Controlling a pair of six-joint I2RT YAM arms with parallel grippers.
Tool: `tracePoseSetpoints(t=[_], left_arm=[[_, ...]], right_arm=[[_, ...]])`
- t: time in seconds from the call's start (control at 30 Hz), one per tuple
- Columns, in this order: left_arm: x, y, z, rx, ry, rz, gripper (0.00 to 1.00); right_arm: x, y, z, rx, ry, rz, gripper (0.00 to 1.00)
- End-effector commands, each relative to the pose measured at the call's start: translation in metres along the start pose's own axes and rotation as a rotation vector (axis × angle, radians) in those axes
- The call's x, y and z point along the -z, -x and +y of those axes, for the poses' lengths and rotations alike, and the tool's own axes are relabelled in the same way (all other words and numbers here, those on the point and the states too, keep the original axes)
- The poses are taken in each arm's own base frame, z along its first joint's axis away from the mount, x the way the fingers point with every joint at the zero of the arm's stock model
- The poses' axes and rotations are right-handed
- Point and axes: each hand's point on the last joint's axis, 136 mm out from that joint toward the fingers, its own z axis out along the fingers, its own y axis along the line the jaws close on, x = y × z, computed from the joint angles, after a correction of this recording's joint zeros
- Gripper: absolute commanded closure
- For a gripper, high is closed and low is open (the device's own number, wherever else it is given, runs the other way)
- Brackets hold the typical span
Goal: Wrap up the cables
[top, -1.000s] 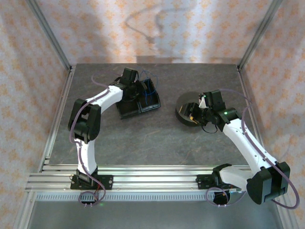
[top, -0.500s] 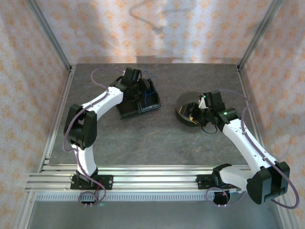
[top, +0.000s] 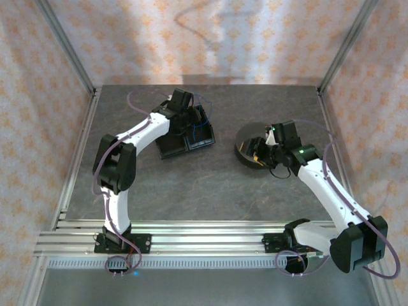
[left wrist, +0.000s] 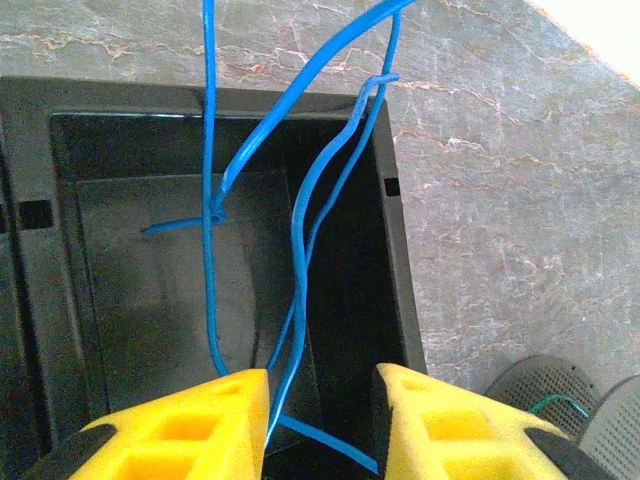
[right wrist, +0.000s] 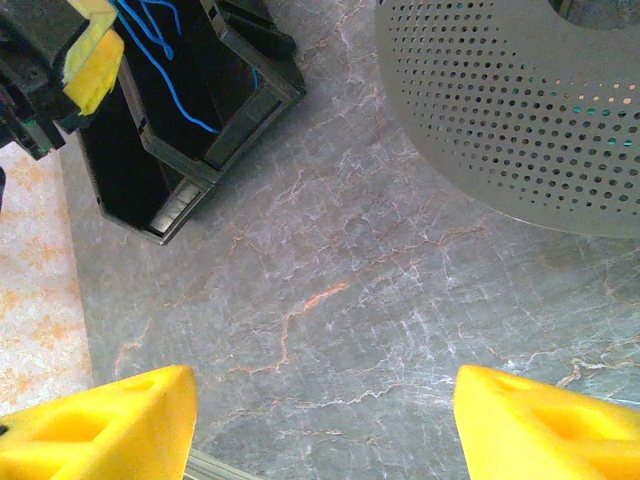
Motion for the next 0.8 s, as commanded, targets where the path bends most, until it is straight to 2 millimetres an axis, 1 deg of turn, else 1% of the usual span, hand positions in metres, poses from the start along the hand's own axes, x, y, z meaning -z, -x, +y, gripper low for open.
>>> tracePoseSetpoints(t=[0.0, 0.17, 0.23, 0.27, 0.37, 0.43, 0.5, 0.57, 0.6, 0.63, 0.67, 0.7, 0.77], left_arm=[[-0.011, -0.001, 0.002, -0.031, 0.041, 0.007, 0.68], [-0.024, -0.003, -0.001, -0.019, 0.02, 0.021, 0.74], [-0.027, -0.004, 0.001, -0.017, 0.025, 0.026, 0.8], [-0.027, -0.005, 0.001, -0.019, 0.024, 0.025, 0.84], [-0.025, -0.006, -0.002, -0.022, 0.008, 0.027, 1.0], [-0.017, -0.003, -0.006, -0.03, -0.006, 0.017, 1.0], [-0.003, 0.002, -0.011, -0.048, -0.022, 0.0, 1.0], [0.016, 0.009, -0.017, -0.069, -0.035, -0.022, 1.0], [0.029, 0.015, -0.024, -0.084, -0.052, -0.041, 1.0], [0.036, 0.016, -0.026, -0.095, -0.062, -0.043, 1.0], [0.057, 0.024, -0.036, -0.115, -0.093, -0.07, 1.0], [0.074, 0.027, -0.043, -0.139, -0.122, -0.077, 1.0], [0.099, 0.026, -0.057, -0.183, -0.185, -0.063, 1.0]], right_arm=[[0.0, 0.002, -0.001, 0.011, 0.0, -0.008, 0.32], [0.002, 0.002, 0.0, 0.016, -0.004, -0.006, 0.32], [0.002, 0.002, -0.001, 0.016, -0.006, -0.007, 0.32], [0.002, 0.001, -0.001, 0.016, -0.006, -0.007, 0.32], [0.002, 0.001, -0.002, 0.013, -0.007, -0.009, 0.32], [0.002, 0.001, -0.002, 0.011, -0.008, -0.007, 0.32], [0.004, 0.002, 0.001, 0.012, -0.004, -0.009, 0.32], [0.007, 0.003, 0.005, 0.016, 0.004, -0.006, 0.31], [0.009, 0.004, 0.008, 0.02, 0.009, -0.007, 0.3], [0.011, 0.005, 0.011, 0.022, 0.014, -0.01, 0.29], [0.015, 0.007, 0.015, 0.029, 0.026, -0.016, 0.28], [0.018, 0.009, 0.018, 0.034, 0.035, -0.024, 0.28], [0.024, 0.012, 0.025, 0.046, 0.051, -0.044, 0.27]])
